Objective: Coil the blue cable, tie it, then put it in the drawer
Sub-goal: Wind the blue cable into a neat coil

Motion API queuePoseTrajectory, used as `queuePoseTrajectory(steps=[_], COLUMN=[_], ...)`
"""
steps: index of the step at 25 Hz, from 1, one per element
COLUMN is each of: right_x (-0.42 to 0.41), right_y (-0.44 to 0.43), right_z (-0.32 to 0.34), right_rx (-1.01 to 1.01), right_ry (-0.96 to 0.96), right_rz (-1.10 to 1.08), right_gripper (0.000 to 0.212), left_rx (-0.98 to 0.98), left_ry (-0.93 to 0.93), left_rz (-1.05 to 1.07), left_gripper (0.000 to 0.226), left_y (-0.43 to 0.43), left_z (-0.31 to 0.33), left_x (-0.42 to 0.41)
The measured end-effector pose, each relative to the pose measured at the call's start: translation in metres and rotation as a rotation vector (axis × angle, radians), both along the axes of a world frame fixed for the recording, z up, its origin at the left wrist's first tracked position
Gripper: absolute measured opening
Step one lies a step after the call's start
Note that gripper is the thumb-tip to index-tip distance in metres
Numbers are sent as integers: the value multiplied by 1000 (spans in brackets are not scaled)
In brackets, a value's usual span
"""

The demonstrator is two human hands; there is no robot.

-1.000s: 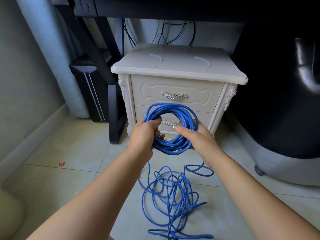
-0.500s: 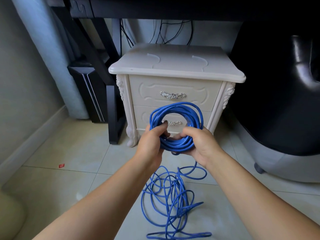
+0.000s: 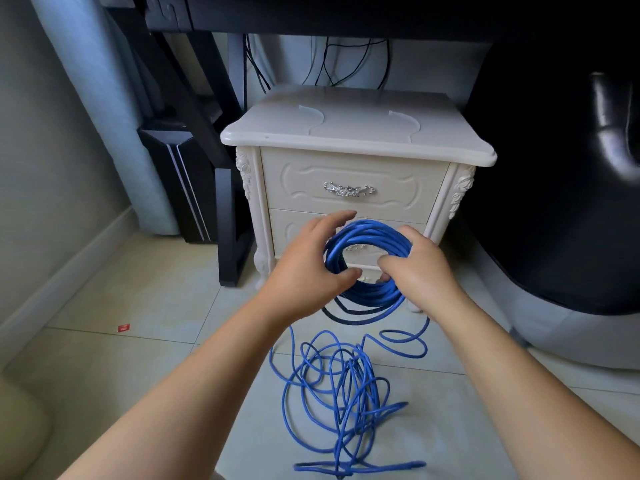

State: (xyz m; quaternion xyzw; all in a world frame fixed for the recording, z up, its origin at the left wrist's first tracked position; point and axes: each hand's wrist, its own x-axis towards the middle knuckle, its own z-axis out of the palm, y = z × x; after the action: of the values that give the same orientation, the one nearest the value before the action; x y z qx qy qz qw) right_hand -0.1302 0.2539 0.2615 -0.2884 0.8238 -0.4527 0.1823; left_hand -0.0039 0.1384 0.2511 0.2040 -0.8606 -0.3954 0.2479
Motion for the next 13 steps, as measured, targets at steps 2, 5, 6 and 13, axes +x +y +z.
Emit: queuePoseTrajectory(steps=[2, 5, 6, 13], right_x=[3, 8, 8, 14], right_y=[0, 2, 3, -5], right_z=[5, 12, 13, 2], right_rx=[27, 70, 71, -241], right_ry=[53, 78, 79, -229], right_rz=[90, 261, 276, 84], right_gripper=[13, 18, 18, 13], left_rx=[-110, 179, 320, 766], left_ry=[-37, -98, -87, 235], left_rz=[22, 8, -25, 207], left_gripper=[77, 66, 53, 7], left_y=[-5, -13, -12, 4], left_z=[-2, -4, -5, 0], left_x=[0, 2, 2, -12])
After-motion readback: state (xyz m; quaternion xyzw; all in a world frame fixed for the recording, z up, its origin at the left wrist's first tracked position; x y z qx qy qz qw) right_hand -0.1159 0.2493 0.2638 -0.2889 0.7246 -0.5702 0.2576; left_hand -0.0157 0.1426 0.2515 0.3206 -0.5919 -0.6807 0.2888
